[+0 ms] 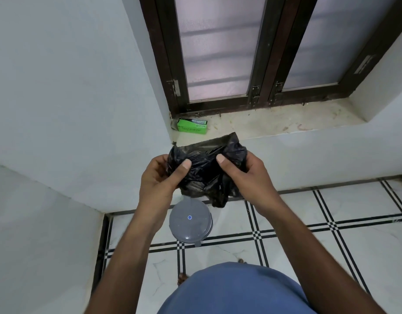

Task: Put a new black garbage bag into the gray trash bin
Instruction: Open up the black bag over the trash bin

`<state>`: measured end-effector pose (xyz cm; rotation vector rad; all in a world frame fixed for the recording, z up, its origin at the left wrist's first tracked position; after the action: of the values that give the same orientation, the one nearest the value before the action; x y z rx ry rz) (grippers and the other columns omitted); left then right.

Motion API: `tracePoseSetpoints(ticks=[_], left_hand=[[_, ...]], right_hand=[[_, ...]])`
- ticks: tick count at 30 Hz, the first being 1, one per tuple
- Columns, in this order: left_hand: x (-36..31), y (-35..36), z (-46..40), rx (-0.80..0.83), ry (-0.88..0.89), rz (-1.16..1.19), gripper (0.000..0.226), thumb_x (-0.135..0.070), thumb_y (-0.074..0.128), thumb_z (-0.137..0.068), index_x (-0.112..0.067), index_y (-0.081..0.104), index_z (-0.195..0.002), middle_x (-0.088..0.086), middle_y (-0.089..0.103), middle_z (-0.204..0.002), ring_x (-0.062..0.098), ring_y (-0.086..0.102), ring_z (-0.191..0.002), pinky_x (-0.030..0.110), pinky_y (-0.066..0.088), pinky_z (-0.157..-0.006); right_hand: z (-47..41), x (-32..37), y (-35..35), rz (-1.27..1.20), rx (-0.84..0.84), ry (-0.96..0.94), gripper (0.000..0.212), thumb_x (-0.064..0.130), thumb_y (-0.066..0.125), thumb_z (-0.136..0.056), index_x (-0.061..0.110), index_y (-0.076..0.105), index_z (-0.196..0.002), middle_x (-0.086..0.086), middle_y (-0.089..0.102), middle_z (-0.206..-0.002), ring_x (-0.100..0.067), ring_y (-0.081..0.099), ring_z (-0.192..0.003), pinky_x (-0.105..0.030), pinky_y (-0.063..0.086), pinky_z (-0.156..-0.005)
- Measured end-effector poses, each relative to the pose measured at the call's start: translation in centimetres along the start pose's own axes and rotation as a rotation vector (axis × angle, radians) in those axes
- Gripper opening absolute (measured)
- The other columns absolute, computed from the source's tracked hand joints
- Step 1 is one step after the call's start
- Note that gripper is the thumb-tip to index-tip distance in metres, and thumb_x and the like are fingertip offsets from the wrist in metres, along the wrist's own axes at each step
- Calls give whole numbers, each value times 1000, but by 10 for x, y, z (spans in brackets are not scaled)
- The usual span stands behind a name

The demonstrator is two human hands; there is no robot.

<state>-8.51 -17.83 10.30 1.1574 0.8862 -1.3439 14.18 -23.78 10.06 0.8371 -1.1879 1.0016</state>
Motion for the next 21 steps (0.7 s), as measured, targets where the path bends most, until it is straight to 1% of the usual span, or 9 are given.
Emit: tracePoseSetpoints(ticks=[2, 4, 7, 10, 12, 14, 16, 19, 21], left_hand=[[3, 0, -1, 48, -43, -120, 48, -26, 95, -80, -16, 73, -120, 8, 83, -106, 19, 81, -91, 26, 62, -72], [3, -8, -5, 67, -15, -403, 28, -35, 96, -80, -20, 78, -95, -5, 80, -82, 12, 75, -72, 22, 54, -63], [-3, -43, -15, -137, 62, -697, 53, -56, 82, -89, -12, 63, -68, -11, 56, -54, 16, 54, -59, 32, 40, -63], [-9, -59, -14, -270, 68, -624, 56, -60, 71, -96, -11, 61, -69, -9, 63, -61, 20, 61, -65, 37, 48, -68], [-12, -56, -14, -277, 72, -637, 46, -61, 70, -96, -17, 73, -83, -5, 77, -80, 19, 73, -82, 40, 58, -80], [-13, -43, -14, -211, 76, -630, 33, -56, 75, -95, -22, 75, -94, -6, 79, -92, 16, 75, -92, 40, 60, -87], [-13, -27, -13, -128, 82, -607, 30, -50, 81, -93, -23, 71, -100, -7, 79, -96, 10, 75, -93, 36, 60, -86], [-11, 2, -7, 72, 68, -556, 40, -38, 91, -86, -27, 64, -114, -11, 78, -105, -3, 74, -93, 18, 58, -79], [-6, 9, -6, 182, 29, -527, 59, -29, 97, -79, -30, 61, -125, -13, 76, -112, -4, 74, -97, 13, 59, -78]], right_hand=[[-3, -3, -19, 81, -149, -6, 15, 34, 74, -106, 27, 77, -118, 8, 84, -109, -13, 80, -105, -36, 68, -85], [-3, 0, -44, 198, -317, -38, 11, 27, 69, -106, 29, 75, -115, 8, 82, -105, -14, 78, -99, -47, 68, -89], [-2, 4, -68, 380, -395, -48, 25, 18, 67, -104, 30, 70, -125, 7, 78, -109, -12, 76, -88, -36, 64, -78], [-12, -11, -57, 613, -124, 74, 32, 24, 75, -100, 31, 69, -130, 4, 77, -121, -15, 75, -101, -22, 55, -75], [-6, -20, -36, 735, 138, 144, 68, 39, 85, -94, 31, 54, -154, 1, 63, -150, -20, 65, -133, -31, 58, -100], [4, -10, -15, 809, 290, 98, 114, 59, 90, -84, 36, 23, -173, 4, 31, -177, -20, 33, -160, -45, 40, -127], [13, 7, 8, 698, 371, 46, 130, 75, 88, -75, 45, 9, -174, 14, 19, -181, -13, 21, -164, -45, 31, -132], [14, 13, 28, 596, 404, 25, 106, 76, 83, -79, 51, 30, -168, 17, 58, -157, -7, 55, -142, -39, 47, -119], [0, 19, 25, 590, 287, -97, 44, 55, 78, -98, 39, 70, -139, 17, 80, -114, -2, 73, -110, -35, 57, -100]])
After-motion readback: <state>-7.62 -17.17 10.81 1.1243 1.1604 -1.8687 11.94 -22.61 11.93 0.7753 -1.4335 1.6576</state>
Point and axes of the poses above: each hand's wrist, its own z-axis away from the middle knuckle, its own y-axis out of the palm, x = y × z, the point moved 10 cm from there along -z, towards the middle knuckle
